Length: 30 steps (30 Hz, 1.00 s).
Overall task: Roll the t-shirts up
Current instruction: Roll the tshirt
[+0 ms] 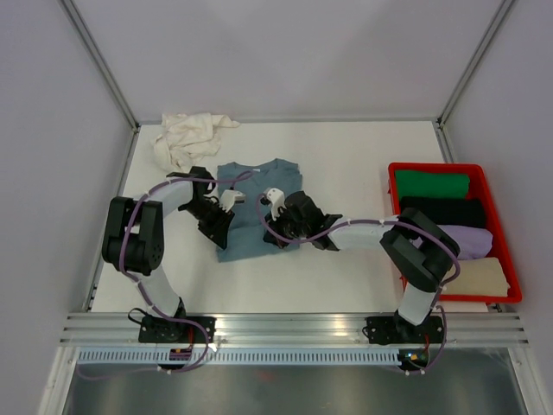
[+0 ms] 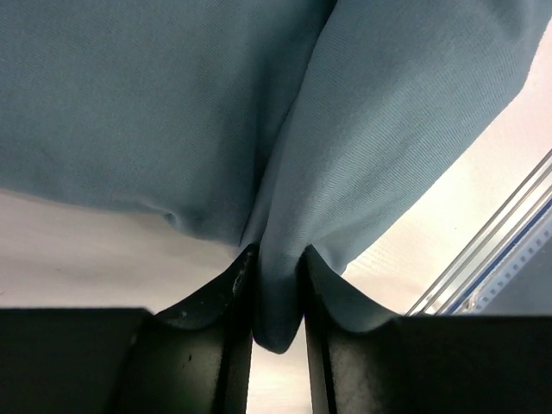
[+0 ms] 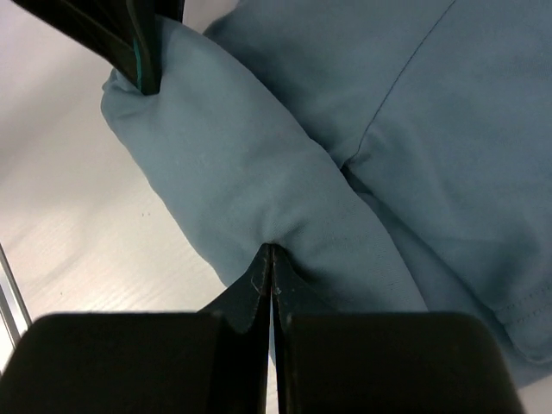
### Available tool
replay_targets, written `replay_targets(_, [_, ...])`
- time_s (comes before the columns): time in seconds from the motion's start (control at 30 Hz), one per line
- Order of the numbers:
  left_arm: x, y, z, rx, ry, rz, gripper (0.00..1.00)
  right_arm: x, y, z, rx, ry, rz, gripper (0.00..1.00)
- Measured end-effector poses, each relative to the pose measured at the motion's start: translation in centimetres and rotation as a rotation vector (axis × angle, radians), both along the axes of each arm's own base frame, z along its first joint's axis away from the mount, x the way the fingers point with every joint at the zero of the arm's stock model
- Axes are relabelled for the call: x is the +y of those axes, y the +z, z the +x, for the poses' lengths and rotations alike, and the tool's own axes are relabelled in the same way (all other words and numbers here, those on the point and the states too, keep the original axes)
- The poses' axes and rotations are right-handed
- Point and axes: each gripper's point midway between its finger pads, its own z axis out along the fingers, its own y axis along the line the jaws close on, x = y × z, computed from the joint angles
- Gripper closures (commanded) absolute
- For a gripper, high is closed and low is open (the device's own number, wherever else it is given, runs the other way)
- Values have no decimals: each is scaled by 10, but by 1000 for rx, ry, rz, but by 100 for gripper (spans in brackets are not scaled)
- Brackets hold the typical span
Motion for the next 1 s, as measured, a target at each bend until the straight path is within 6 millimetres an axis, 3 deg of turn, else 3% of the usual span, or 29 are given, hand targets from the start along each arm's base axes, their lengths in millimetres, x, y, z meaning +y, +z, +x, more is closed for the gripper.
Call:
replay_targets(0.1, [3,1,4,-15,0,18,66,6,-4,8,21,-21,9,100])
replay_targets(0.27, [2,15,17,-72,13,22,66,-4,-9,26,113,-104,59,100])
replay_targets(0.43, [1,38,43,-182,42,27,69,-20,-5,49,157,-200,118,100])
replay_targets(0.63, [1,73,57,-360,55,131,63,-18,0,51,230,-238,193,100])
replay_targets(0.73, [-25,100,50,-519,-50,175,60,-17,1,51,261,-256,214,100])
replay_targets(0.8, [-46,107,38,-613,-129,176,49,-18,0,51,278,-269,221,100])
replay_targets(0.87, [-60,101,19,-666,-209,183,41,-20,-2,50,292,-282,223,100])
replay_targets(0.93, [-60,86,6,-677,-253,217,35,-22,-3,50,302,-291,223,100])
replay_targets(0.97, [-57,78,3,-677,-263,241,22,-23,-3,51,304,-295,223,100])
replay_targets(1.0, [-54,71,2,-684,-277,263,20,-23,-3,51,306,-297,224,100])
